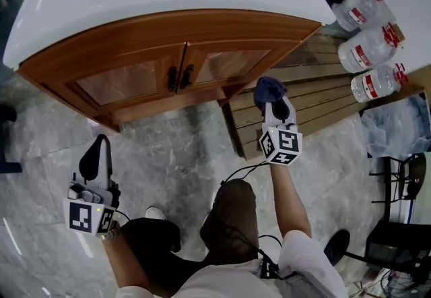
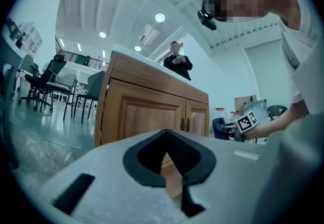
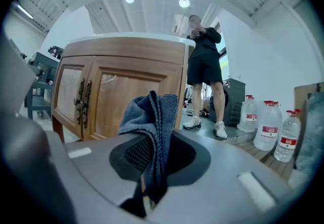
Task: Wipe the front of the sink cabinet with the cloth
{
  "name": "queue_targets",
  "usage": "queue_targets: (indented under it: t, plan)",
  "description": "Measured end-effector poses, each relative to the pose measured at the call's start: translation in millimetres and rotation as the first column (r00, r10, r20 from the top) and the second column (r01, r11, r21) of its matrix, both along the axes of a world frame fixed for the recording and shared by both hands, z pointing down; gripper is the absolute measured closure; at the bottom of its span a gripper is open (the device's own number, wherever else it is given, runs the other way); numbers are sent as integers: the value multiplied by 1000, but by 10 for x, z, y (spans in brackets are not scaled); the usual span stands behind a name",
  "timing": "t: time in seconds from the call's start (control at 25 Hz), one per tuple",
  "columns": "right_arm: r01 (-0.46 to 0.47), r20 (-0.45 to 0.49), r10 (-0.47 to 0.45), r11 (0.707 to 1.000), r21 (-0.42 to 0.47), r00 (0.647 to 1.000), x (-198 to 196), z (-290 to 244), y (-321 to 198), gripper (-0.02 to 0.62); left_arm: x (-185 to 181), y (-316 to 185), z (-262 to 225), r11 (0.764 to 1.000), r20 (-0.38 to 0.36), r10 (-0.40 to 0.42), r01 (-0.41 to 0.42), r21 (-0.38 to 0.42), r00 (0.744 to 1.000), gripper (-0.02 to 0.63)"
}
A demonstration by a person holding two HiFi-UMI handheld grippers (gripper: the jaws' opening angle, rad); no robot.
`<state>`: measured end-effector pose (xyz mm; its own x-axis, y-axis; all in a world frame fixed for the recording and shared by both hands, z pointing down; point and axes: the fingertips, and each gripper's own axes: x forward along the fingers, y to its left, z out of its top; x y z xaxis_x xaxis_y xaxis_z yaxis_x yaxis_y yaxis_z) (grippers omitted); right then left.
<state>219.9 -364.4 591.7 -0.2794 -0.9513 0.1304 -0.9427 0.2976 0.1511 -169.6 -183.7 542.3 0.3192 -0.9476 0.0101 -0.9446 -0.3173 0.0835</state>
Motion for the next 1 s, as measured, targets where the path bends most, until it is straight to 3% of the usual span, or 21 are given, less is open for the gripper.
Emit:
queue_targets:
  t: [0.16, 0.36, 0.64, 1.0]
  plan:
    - [53, 5, -52, 998, -36, 999, -68, -563, 302, 531, 20, 106, -321, 999, 19, -20, 20, -41, 1000, 609]
    - [153, 30, -151, 987, -55, 988, -370, -1447, 635, 531, -48, 307, -1139, 996, 59, -52, 56, -72, 997, 609]
    - [254, 43, -252, 967, -24, 967, -514, -3202, 906, 531, 60, 574, -2756, 994, 85, -64, 70, -78, 994, 609]
    - [297, 108, -298, 955, 17, 949, -168, -5462, 1457, 531, 538, 906, -4759, 997, 66, -37, 42, -70, 997, 609]
